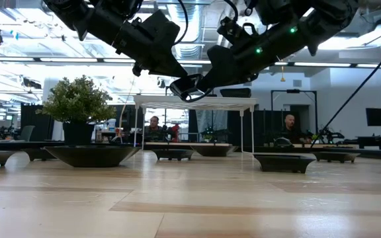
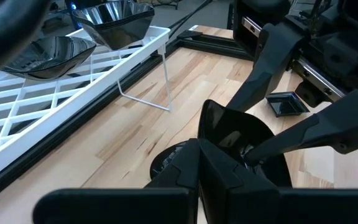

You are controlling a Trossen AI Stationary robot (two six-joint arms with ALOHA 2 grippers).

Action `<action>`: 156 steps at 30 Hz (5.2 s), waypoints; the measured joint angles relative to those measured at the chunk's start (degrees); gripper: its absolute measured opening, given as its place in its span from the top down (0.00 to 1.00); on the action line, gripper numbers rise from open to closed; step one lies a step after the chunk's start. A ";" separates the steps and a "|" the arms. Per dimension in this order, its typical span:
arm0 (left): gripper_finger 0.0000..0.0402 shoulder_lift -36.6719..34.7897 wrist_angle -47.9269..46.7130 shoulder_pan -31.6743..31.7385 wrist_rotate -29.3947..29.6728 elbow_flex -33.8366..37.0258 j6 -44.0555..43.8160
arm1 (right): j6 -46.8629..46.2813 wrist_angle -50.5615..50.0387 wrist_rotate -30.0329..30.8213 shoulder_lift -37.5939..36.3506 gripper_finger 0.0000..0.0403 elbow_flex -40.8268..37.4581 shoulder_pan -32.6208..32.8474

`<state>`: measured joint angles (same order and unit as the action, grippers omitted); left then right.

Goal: Pick & Place Mini shaped plates
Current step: Stack the black leaf-shaped plate on top of the black leaf-shaped plate on the shelf

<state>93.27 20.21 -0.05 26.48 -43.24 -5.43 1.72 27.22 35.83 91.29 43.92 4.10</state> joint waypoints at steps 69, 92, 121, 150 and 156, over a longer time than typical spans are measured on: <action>0.98 0.00 -0.46 -0.02 0.02 0.00 0.02 | -0.22 1.97 4.96 0.00 0.83 -0.04 0.00; 0.98 0.00 -0.55 0.00 -4.22 0.02 0.09 | -1.31 1.76 4.76 -0.02 1.00 -0.04 -0.02; 0.76 -12.96 -17.57 -0.03 -4.69 0.20 3.73 | 1.53 -3.08 4.80 -9.46 1.00 0.30 -2.90; 0.75 -37.99 -11.30 -1.14 -6.18 16.94 3.57 | 3.21 -64.43 -49.38 15.01 1.00 65.31 -46.73; 0.75 -38.09 -10.71 -1.14 -6.19 16.92 5.18 | 6.01 -72.28 -52.68 22.34 1.00 71.41 -49.71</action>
<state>55.19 9.50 -1.19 20.29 -26.33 -0.25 7.73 -45.06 -16.84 113.63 115.33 -45.61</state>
